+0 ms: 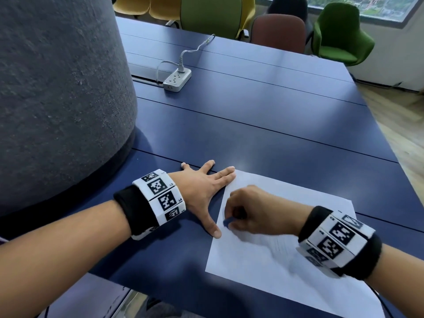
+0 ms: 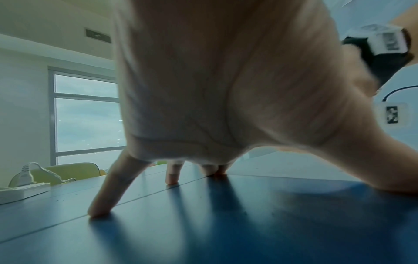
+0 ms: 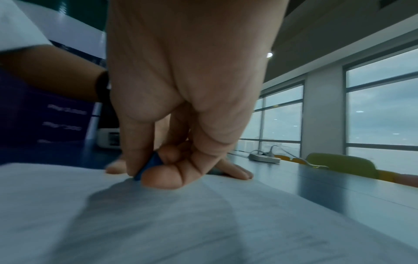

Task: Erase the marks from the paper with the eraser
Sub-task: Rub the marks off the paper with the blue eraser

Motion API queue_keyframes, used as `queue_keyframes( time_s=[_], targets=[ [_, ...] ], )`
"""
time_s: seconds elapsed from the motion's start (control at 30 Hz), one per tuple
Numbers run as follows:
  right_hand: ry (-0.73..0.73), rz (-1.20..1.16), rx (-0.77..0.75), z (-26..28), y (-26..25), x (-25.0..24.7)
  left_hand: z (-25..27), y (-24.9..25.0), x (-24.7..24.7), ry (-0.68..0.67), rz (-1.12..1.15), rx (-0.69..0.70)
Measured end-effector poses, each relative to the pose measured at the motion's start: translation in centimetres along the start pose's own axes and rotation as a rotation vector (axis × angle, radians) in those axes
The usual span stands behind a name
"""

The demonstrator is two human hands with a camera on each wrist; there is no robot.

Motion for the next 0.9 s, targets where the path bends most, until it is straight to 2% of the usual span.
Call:
queue_keyframes(
  time_s=[0.1,0.2,0.27,0.37,0.4,0.53,0.7,0.83,0.9],
  targets=[
    [-0.141,0.025,-0.066,0.7,-1.7,2.0,0.0,0.0,0.0,-0.002,-0.008,-0.001],
    [-0.046,0.039,-0.016,-0.1,-0.6,0.6,0.0,0.1,0.0,-0.004,-0.008,-0.004],
    [-0.046,0.043,-0.028,0.1,-0.9,0.8,0.0,0.1,0.0,-0.005,-0.008,-0.004],
    [-0.226,0.011,-0.092,1.3,-2.8,3.0,0.2,0.1,0.0,-0.010,-0.009,-0.008],
    [-0.241,0.001,-0.085,1.3,-2.8,3.1,0.1,0.1,-0.1,-0.011,-0.008,-0.006],
    [-0.062,-0.015,0.023,0.1,-0.2,0.7,0.0,0.0,0.0,-0.005,-0.004,-0.005],
    [-0.267,-0.060,-0.030,1.6,-2.0,3.3,-0.1,0.0,0.0,-0.002,-0.010,0.002],
    [-0.097,-0.058,0.034,0.6,-0.3,1.4,-0.1,0.0,0.1,-0.003,-0.006,0.002],
    [-0.164,-0.061,0.011,1.1,-1.0,2.2,-0.1,0.0,0.1,-0.001,-0.009,0.001]
  ],
)
Point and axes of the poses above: each hand's wrist, its own z-axis away from the middle knuckle, its own x-axis out of the palm, y = z × x, the point moved 10 cm from there along -z, towards the middle knuckle, and after that the axes turned 2 degrees about z, right-handed, at the moved point
